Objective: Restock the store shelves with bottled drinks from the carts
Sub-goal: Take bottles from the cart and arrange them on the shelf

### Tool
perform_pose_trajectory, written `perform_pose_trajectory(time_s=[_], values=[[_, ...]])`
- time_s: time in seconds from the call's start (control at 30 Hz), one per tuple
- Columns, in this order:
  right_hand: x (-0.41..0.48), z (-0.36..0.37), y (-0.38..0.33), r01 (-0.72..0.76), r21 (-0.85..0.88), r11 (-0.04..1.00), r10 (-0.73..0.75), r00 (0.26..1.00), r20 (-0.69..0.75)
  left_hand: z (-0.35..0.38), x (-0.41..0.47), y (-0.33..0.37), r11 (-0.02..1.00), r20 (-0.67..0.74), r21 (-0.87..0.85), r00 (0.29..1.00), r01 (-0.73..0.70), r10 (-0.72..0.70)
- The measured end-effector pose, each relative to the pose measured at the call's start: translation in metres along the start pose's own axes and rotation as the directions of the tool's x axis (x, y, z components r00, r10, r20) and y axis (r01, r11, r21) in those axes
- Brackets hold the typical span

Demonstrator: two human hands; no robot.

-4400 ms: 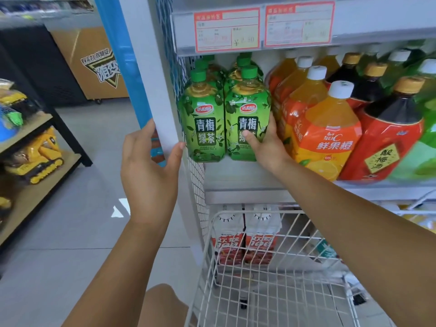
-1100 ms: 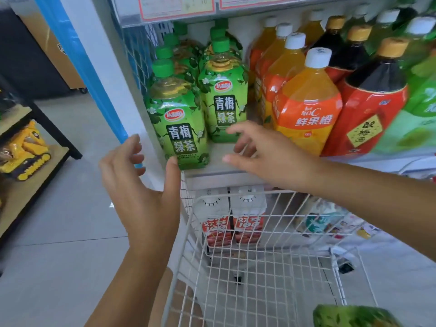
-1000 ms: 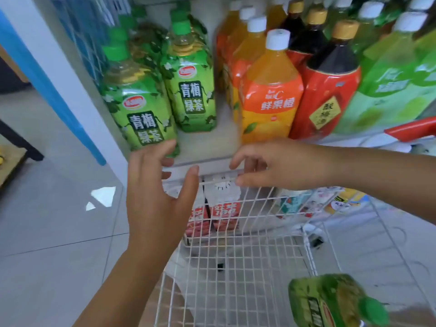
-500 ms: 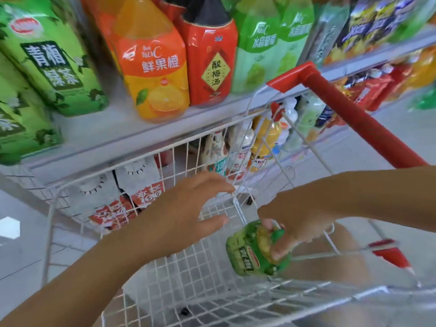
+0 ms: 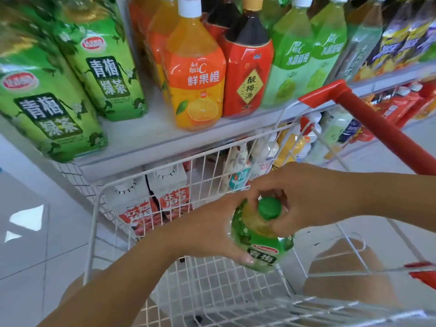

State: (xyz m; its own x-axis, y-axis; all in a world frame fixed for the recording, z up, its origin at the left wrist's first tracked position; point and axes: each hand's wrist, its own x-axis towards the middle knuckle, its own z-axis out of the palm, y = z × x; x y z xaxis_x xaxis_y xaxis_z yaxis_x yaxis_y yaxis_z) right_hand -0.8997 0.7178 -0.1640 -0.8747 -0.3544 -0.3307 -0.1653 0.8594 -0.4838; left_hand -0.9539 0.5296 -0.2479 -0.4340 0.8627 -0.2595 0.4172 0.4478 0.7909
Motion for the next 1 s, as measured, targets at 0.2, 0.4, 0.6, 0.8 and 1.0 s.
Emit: perform_pose_trajectory(time_s=[0.2, 0.4, 0.6, 0.8, 1.0], values=[[0.010, -0.003, 0.004, 0.098, 0.385, 0.918, -0.005, 0.972, -0.235, -0.034, -0.018, 0.002, 0.985, -0.417, -0.174, 0.906, 0.000, -0.074], [0.039, 0.023, -0.026, 0.176, 0.503, 0.846, 0.050, 0.914, -0.403, -0.061, -0.046, 0.017, 0.974, -0.680, -0.220, 0.726, -0.059, -0.109], [0.071, -0.010, -0.073, 0.372, 0.395, 0.840, -0.056, 0.784, -0.618, -0.092, -0.093, 0.037, 0.987, -0.862, -0.142, 0.499, -0.076, -0.085], [0.113, -0.032, -0.098, 0.539, 0.374, 0.755, -0.130, 0.682, -0.720, -0.119, -0.129, 0.015, 0.999, -0.950, -0.024, 0.313, -0.045, -0.009], [0.167, -0.036, -0.092, 0.529, 0.296, 0.795, -0.136, 0.631, -0.763, -0.113, -0.145, -0.023, 0.979, -0.982, -0.032, -0.190, 0.201, 0.006]])
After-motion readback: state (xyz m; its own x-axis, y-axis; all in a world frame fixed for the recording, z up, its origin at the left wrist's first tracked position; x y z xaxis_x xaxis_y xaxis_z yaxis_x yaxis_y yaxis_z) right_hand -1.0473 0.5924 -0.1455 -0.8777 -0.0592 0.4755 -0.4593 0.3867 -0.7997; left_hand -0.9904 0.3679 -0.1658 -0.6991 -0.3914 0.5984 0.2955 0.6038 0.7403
